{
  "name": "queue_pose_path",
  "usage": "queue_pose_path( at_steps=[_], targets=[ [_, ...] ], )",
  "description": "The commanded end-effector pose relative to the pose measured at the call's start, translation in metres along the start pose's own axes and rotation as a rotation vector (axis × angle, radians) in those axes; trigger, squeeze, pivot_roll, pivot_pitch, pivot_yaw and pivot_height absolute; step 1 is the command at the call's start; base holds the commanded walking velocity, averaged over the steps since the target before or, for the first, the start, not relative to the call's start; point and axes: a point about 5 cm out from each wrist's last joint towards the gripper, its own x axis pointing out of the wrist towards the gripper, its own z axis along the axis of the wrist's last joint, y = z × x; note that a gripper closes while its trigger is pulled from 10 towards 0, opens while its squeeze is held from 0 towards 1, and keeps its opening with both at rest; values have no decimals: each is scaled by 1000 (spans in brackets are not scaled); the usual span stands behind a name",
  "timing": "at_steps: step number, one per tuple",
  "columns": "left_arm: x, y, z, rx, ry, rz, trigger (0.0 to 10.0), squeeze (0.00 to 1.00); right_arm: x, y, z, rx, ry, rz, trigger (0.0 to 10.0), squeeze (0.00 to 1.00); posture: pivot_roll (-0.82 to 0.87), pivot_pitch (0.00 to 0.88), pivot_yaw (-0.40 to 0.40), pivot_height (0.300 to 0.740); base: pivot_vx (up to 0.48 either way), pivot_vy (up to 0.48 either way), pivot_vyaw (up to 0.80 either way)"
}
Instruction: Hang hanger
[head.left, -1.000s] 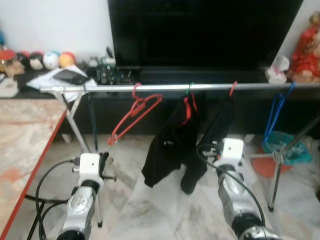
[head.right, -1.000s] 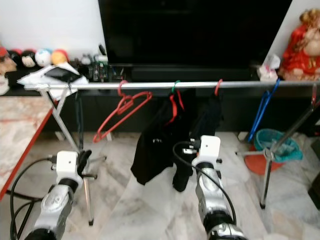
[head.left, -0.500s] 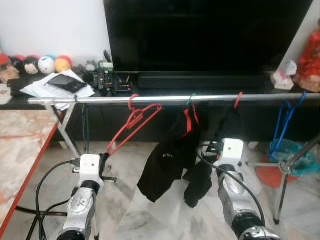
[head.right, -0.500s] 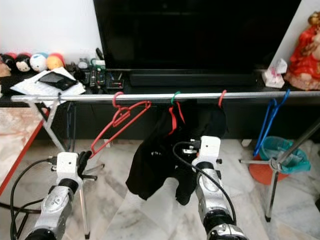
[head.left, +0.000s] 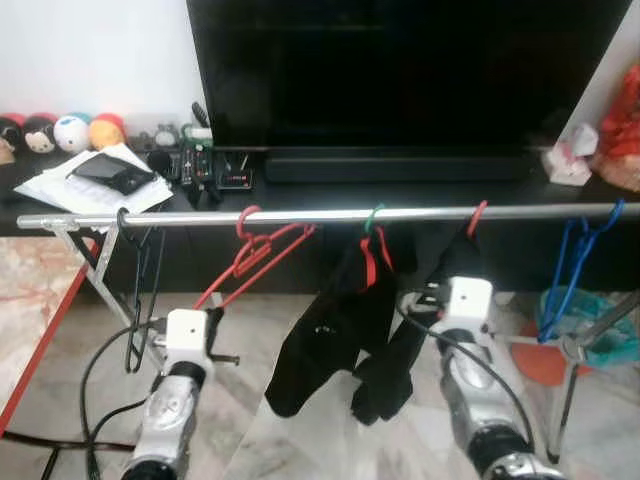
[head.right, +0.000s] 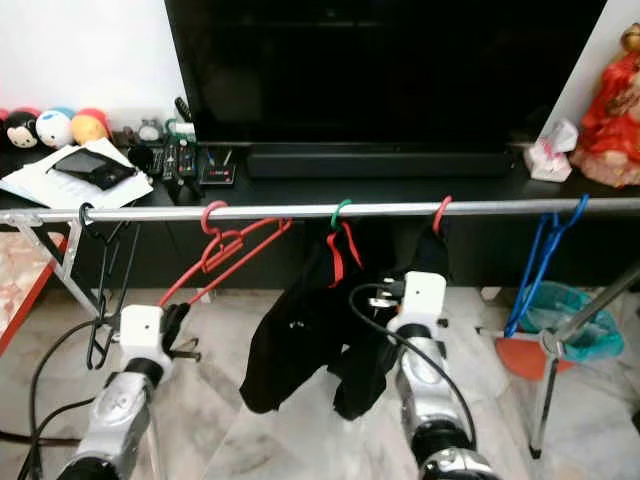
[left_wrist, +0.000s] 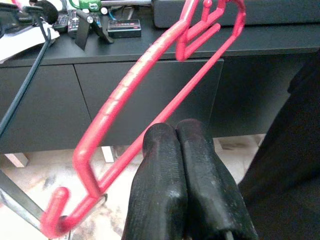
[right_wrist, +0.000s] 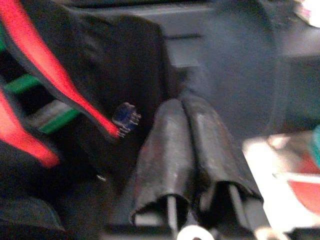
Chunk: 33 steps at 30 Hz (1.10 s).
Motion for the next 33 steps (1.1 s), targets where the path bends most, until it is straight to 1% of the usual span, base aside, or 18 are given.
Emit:
queue_pose_path(
  at_steps=[1,7,10,12,16,17,18,26,27,30,33],
  targets=[
    [-2,3,-2,8,14,3,10000,0,1,2,-1,-4,11,0,10000,0,-2,0,-36,740,0,0,0],
    [-2,3,-3,8,18,5,10000,0,2,-2,0,-20,21,-29,10000,0,-3,0,-37,740,0,0,0],
    [-2,2,-5,9,32,3,10000,0,1,-6,-4,-33,49,-60,10000,0,-3,0,-38,740,0,0,0],
    [-3,2,-6,7,37,2,10000,0,0,-9,-7,-16,67,-79,10000,0,0,0,-40,740,0,0,0],
    [-3,2,-7,8,40,0,10000,0,-1,-9,-9,-10,83,-82,10000,0,-1,0,-39,740,0,0,0],
    [-3,2,-6,8,40,0,10000,0,-1,-9,-9,-7,82,-80,10000,345,-1,0,-39,740,0,0,0],
    [-3,3,-7,8,41,1,10000,0,-1,-8,-9,-4,78,-75,10000,1000,-1,0,-38,740,0,0,0],
    [-2,3,-6,10,41,0,10000,0,4,0,-4,3,68,-29,10000,1000,-2,0,-34,740,0,0,0],
    [-2,3,-6,10,41,-1,10000,0,6,2,-2,-1,75,-21,10000,1000,-2,0,-32,740,0,0,0],
    [-2,3,-6,9,41,-1,10000,0,9,2,0,-12,87,-25,10000,1000,-2,0,-31,740,0,0,0],
    [-2,3,-5,8,40,-1,10000,0,13,2,6,8,77,-30,10000,1000,-1,0,-32,740,0,0,0]
  ],
)
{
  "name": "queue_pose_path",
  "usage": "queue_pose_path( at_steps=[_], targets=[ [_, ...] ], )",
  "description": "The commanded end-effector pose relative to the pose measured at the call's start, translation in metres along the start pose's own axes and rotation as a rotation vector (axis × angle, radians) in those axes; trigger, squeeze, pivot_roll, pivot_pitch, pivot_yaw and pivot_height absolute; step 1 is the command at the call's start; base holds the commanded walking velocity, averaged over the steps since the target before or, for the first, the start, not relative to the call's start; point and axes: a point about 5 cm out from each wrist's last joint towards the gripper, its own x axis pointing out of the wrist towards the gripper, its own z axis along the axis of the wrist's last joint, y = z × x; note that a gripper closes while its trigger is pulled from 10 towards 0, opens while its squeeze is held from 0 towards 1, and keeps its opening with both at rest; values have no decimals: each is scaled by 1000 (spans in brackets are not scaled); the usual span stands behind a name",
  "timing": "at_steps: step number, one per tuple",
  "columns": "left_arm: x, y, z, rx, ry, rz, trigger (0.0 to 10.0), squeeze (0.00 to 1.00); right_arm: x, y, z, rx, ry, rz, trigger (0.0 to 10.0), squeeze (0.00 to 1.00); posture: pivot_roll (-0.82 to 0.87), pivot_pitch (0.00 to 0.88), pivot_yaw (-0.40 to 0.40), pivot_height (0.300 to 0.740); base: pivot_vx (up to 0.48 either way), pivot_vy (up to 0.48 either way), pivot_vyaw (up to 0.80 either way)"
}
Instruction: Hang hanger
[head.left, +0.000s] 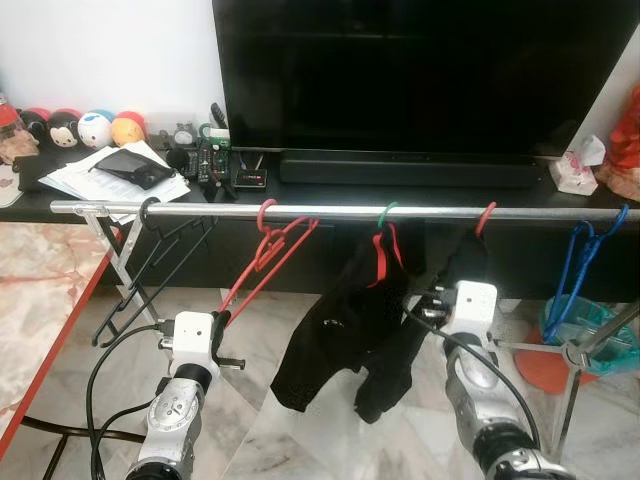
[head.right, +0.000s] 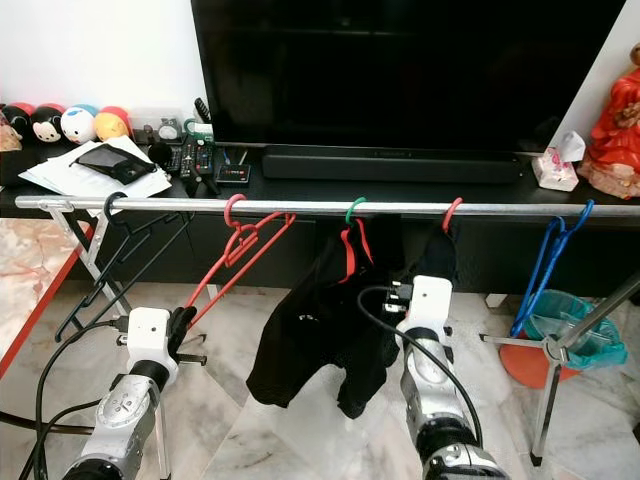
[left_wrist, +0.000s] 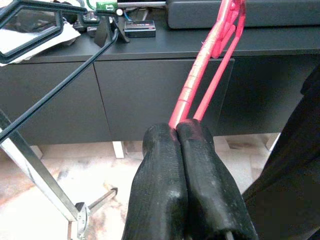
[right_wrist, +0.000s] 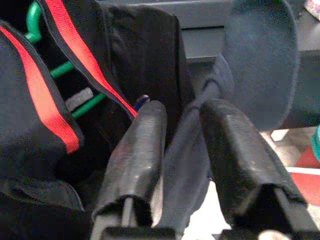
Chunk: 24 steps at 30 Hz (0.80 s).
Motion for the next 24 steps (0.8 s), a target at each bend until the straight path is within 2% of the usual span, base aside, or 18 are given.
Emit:
queue_pose_path(
  at_steps=[1,6,7,8,11,17,24],
  targets=[
    [0,0,-4,3,29,-6,10000,0,2,-3,3,11,4,-11,10000,1000,-1,0,-32,740,0,0,0],
    [0,0,-4,3,31,-6,10000,0,7,-2,5,3,33,-20,10000,1000,-1,0,-32,740,0,0,0],
    [0,0,-4,3,32,-7,10000,0,7,-3,2,-17,73,-39,10000,812,-1,0,-32,740,0,0,0],
    [0,0,-4,2,32,-8,10000,0,8,-3,1,-10,90,-47,10000,0,2,0,-33,740,0,0,0],
    [0,-1,-4,0,35,-13,10000,0,8,-4,-1,27,107,-60,10000,0,2,0,-33,740,0,0,0],
    [-1,-2,-6,-1,43,-17,10000,0,9,-8,2,42,92,-96,10000,0,1,0,-32,740,0,0,0],
    [-1,-5,-8,6,55,-37,10000,0,6,-17,-6,42,147,-160,10000,0,-1,0,-31,740,0,0,0]
  ],
)
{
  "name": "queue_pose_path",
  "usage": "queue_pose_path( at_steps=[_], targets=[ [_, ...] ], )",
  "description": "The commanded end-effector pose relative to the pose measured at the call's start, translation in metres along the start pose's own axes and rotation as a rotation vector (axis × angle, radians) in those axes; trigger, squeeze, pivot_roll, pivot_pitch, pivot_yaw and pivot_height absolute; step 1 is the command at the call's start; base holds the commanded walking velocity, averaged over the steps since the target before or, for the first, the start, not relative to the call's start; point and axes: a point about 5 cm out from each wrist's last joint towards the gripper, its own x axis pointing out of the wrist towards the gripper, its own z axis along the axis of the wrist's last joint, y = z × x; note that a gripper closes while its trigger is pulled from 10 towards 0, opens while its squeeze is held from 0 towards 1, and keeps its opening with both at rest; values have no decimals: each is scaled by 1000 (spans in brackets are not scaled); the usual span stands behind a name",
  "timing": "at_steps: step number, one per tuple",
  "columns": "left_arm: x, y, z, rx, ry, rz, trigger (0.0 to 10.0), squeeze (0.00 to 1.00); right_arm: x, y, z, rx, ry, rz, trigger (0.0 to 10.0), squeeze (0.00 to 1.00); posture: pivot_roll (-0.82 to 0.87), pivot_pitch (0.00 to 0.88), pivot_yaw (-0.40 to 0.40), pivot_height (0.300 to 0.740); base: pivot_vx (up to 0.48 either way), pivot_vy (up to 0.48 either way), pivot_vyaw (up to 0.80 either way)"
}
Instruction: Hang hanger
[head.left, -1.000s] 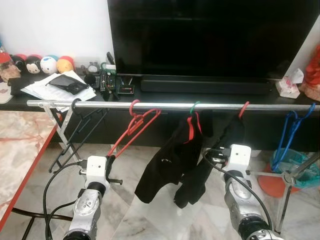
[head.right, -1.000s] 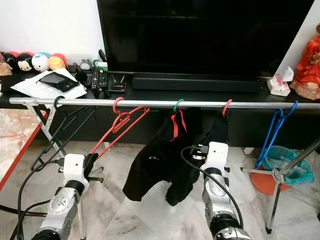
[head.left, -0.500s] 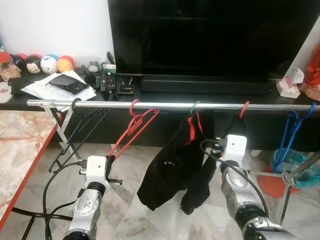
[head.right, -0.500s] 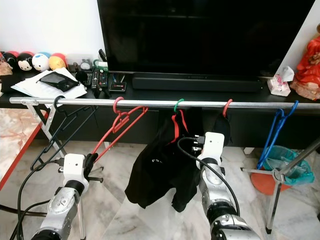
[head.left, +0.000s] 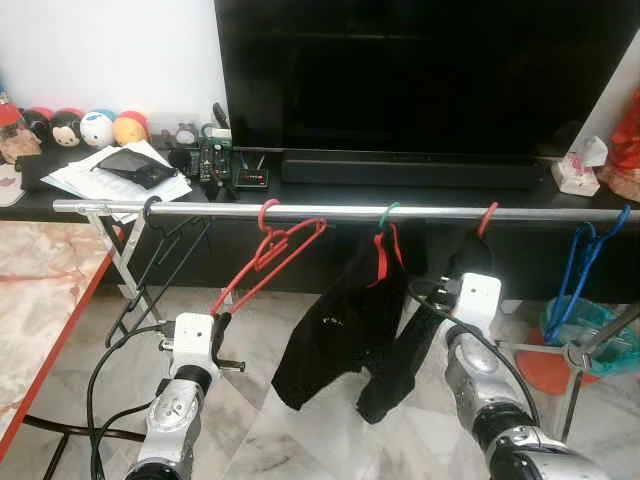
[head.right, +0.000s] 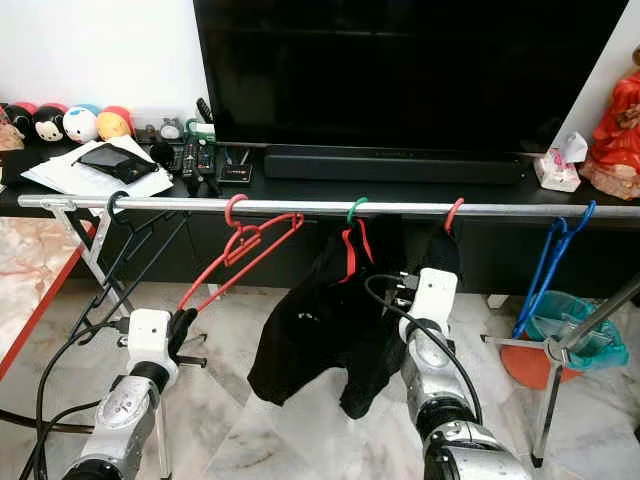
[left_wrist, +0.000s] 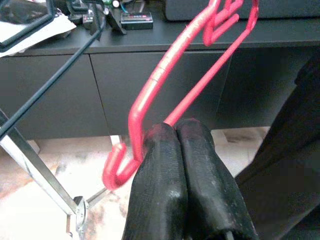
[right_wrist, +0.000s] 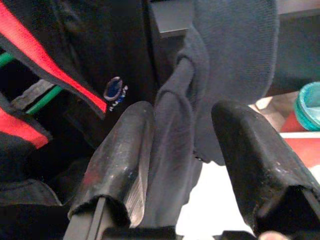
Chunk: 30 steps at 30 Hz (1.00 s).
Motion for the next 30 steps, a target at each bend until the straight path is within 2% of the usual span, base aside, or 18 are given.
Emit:
queue_pose_path(
  at_steps=[1,6,14,19,30],
  targets=[
    [0,-4,-4,5,28,-22,10000,0,1,-7,-2,-3,36,-43,10000,0,-1,0,-31,740,0,0,0],
    [0,-4,-5,5,32,-25,10000,0,0,-11,-7,-11,71,-75,10000,0,-1,0,-31,740,0,0,0],
    [0,-5,-5,5,35,-31,10000,0,1,-15,-4,-8,52,-110,10000,0,1,0,-30,740,0,0,0],
    [0,-5,-5,7,33,-30,10000,0,2,-11,2,14,5,-71,10000,0,1,0,-30,740,0,0,0],
    [-1,-5,-5,2,35,-27,10000,0,2,-10,4,16,-4,-65,10000,0,4,0,-32,740,0,0,0]
  ],
)
